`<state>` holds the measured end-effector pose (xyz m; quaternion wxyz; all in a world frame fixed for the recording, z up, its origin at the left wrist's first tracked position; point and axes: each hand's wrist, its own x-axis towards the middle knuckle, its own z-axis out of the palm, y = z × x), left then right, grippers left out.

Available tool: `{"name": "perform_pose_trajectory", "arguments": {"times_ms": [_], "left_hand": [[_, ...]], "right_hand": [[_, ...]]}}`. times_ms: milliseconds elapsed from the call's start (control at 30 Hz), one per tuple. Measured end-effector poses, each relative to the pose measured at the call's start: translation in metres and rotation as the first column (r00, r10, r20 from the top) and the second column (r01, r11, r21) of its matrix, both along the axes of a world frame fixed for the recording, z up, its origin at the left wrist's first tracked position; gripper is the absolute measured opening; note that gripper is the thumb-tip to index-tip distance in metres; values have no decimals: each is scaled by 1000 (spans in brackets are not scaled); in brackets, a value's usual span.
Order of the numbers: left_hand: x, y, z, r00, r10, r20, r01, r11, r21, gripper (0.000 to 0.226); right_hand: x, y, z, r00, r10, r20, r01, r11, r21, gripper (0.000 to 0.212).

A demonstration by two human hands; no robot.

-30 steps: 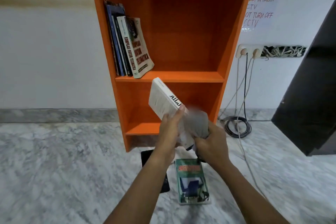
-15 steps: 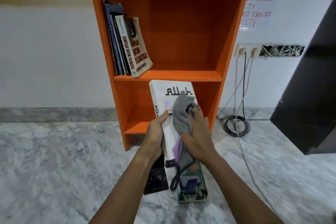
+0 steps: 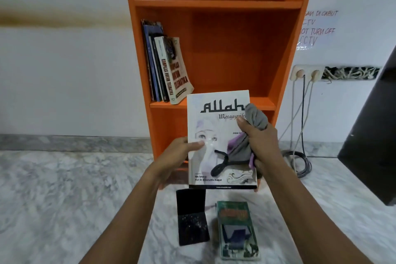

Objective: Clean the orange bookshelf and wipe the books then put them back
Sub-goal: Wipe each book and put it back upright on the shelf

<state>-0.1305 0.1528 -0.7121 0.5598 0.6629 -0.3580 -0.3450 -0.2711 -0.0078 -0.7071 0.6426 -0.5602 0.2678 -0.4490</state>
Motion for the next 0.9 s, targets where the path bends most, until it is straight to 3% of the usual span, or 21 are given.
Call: {"name": "perform_pose_trajectory", "arguments": {"times_ms": [100,267,333,400,467,567,633,733,800,900], "left_hand": [[27,4,2,987,-101,122,93,993,74,26],[56,-6,18,979,-18,205,42,993,-113,31],[73,-18,29,966,74,247,-28,982,-185,30],[91,-34,44,941,187,283,-122,965,-233,29],[112,-52,56,880,321,350,-233,934,-271,28],[135,-82,72,766,481,426,-371,873,-318,24],[140,-102,77,651,604,460,-497,797,-343,17],[148,-128,67,477,744,468,-641,659,-394,26],[158,-143,54,417,775,475,-677,614,-407,26],[170,-155,49,387,789,477,-703,587,-402,25]], "right_hand": [[10,-7,16,999,-25,24,28,990,-136,22],[44,-29,50,994,106,18,-98,962,-257,25],[72,-46,69,999,49,-19,-53,942,-332,26],[103,-61,87,988,-128,-89,76,893,-443,26],[132,-66,101,932,-337,-132,199,783,-590,26],[172,-67,101,902,-409,-138,204,685,-699,33],[194,-67,89,903,-397,-162,195,717,-669,34],[216,-70,62,925,-342,-166,177,775,-607,21],[222,-75,41,937,-305,-168,160,806,-570,14],[223,-80,14,943,-272,-193,131,835,-534,19]]}}
